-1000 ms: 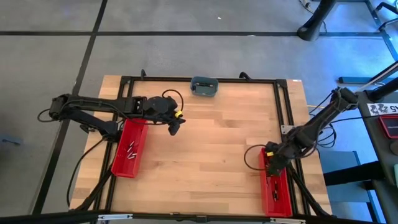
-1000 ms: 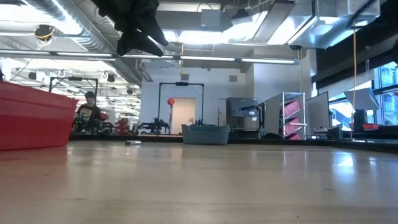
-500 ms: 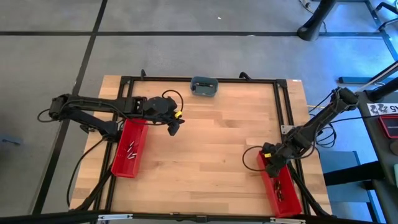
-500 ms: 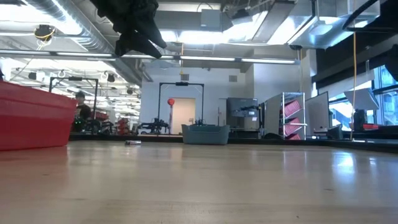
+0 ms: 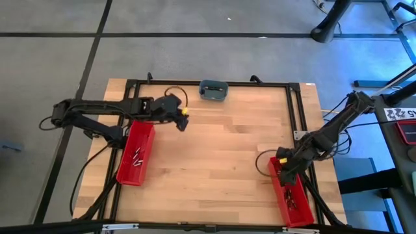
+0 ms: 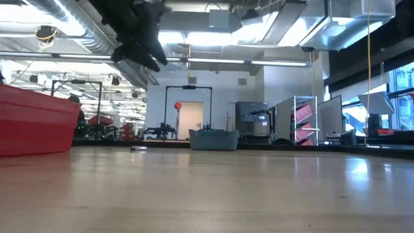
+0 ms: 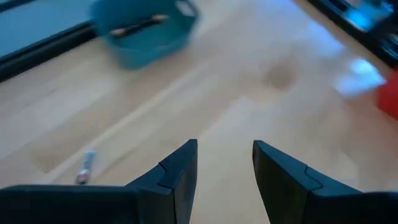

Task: Sort batteries
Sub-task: Put the silver battery into the left red bin

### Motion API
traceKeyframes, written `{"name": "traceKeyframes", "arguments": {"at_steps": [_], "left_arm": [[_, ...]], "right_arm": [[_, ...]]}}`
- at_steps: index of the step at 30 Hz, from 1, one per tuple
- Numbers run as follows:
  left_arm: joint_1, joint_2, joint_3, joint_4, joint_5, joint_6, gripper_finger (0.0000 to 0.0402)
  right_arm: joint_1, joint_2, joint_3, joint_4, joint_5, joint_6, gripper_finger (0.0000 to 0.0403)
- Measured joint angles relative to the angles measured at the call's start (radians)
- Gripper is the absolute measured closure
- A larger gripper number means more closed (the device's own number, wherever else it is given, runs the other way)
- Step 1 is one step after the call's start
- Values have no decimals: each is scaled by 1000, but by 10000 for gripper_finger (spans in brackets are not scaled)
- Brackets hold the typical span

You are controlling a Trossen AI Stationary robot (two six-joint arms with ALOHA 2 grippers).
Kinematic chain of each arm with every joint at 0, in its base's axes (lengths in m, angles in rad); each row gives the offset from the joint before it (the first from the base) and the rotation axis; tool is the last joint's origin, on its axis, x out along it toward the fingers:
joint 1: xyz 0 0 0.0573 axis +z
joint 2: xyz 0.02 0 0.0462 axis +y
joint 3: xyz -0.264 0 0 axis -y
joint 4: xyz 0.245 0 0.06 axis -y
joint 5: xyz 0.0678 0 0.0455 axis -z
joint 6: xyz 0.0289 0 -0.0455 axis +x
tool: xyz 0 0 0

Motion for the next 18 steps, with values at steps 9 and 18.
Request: {"name": "traceKeyframes", "arguments": {"at_steps": [9,18], "left_arm": [[230,56,1,-113,60,59,221],[395,346,1,-137,70,256,164]], "right_arm": [[-139,-29,287,-138,361,-153,261],[-389,-23,332,-48,612,-426,260]]}}
